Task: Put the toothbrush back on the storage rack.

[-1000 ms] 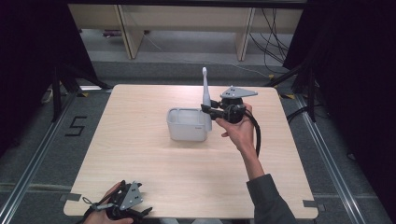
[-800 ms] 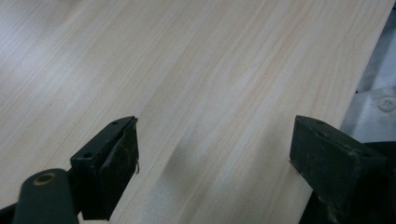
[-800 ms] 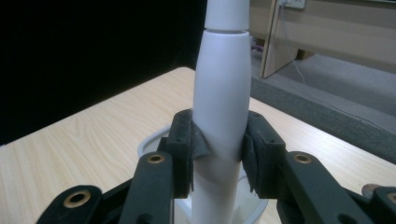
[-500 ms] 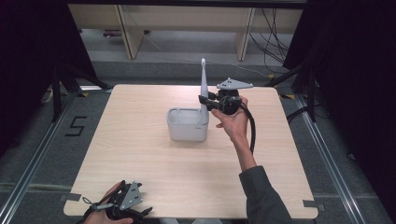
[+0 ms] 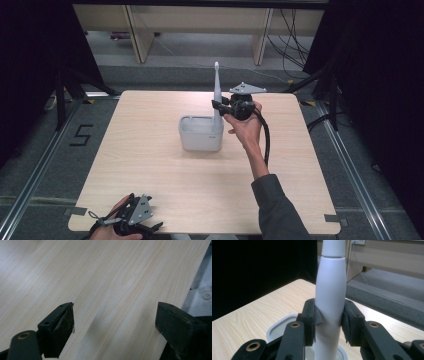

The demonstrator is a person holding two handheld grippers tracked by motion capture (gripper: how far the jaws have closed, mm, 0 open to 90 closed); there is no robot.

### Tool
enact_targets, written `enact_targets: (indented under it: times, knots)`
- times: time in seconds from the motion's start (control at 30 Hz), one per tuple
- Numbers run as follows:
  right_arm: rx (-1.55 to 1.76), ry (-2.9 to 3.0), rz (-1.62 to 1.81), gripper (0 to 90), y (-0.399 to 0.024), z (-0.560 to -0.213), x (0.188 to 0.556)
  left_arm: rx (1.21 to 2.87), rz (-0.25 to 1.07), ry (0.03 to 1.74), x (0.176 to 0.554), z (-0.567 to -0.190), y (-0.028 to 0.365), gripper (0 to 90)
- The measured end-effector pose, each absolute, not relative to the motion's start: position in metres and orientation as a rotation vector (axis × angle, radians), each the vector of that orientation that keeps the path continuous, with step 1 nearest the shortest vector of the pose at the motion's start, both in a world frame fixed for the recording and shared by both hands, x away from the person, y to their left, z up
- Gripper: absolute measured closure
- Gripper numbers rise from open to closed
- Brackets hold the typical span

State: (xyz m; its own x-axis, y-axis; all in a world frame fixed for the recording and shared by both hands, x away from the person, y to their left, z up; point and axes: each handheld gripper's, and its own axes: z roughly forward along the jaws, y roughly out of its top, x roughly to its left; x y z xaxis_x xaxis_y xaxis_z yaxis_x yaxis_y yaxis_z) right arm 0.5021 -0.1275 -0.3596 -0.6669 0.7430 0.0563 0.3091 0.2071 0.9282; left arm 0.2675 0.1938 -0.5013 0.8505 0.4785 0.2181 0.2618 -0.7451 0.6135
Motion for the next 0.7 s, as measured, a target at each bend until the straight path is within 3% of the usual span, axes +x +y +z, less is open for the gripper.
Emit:
enact_targets:
  times: [0.7]
  knots:
    - [1.004, 2.108, 1.402, 66.4, -0.124, -0.382, 0.506, 2.440, 0.489, 0.537, 0.267, -0.501, 0.194, 15.3]
